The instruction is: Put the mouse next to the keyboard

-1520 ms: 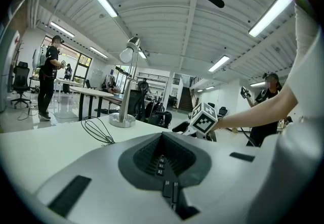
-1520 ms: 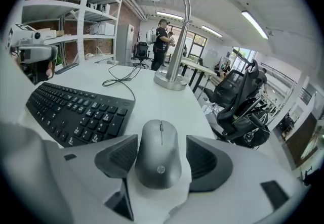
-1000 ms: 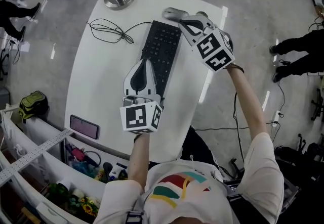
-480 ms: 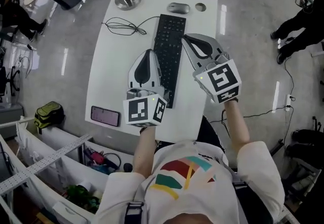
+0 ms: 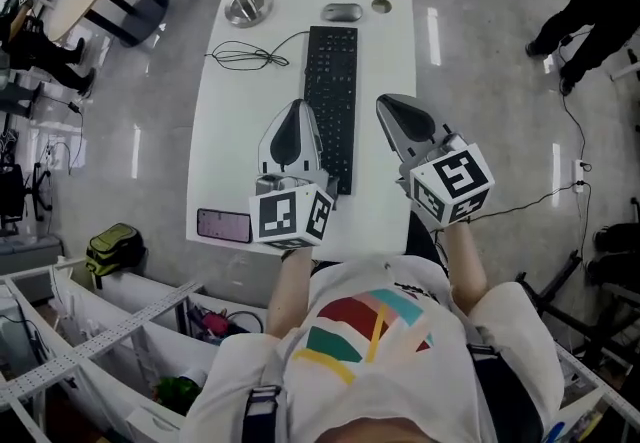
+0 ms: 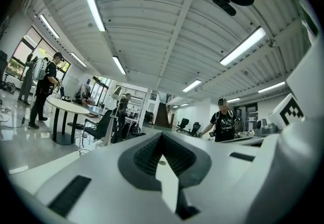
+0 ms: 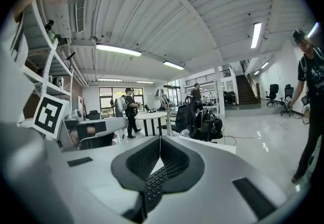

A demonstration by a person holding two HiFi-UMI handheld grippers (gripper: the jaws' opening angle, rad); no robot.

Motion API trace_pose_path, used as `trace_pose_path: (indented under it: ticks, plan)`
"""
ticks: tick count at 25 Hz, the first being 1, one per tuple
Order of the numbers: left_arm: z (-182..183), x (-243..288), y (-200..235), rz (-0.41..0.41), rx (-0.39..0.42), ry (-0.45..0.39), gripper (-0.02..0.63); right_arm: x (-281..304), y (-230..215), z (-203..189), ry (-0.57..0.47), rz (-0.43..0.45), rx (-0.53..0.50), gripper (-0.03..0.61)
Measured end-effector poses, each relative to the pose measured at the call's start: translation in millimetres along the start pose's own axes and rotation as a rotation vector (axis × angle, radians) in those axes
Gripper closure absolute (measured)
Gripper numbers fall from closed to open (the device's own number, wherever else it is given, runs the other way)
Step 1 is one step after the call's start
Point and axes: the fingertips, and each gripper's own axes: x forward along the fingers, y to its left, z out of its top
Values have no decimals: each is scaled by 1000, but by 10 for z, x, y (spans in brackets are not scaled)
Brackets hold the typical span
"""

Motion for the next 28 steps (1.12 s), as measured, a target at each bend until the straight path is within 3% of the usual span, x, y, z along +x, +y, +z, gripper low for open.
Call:
trace_pose_path:
  ticks: [11, 28]
  plan:
    - [53, -1, -302, -60, 24, -1, 578, -254, 35, 49, -10, -33, -6, 566]
    - [-21, -175, -163, -15, 8, 9, 578, -241, 123, -111, 55, -29, -57, 567]
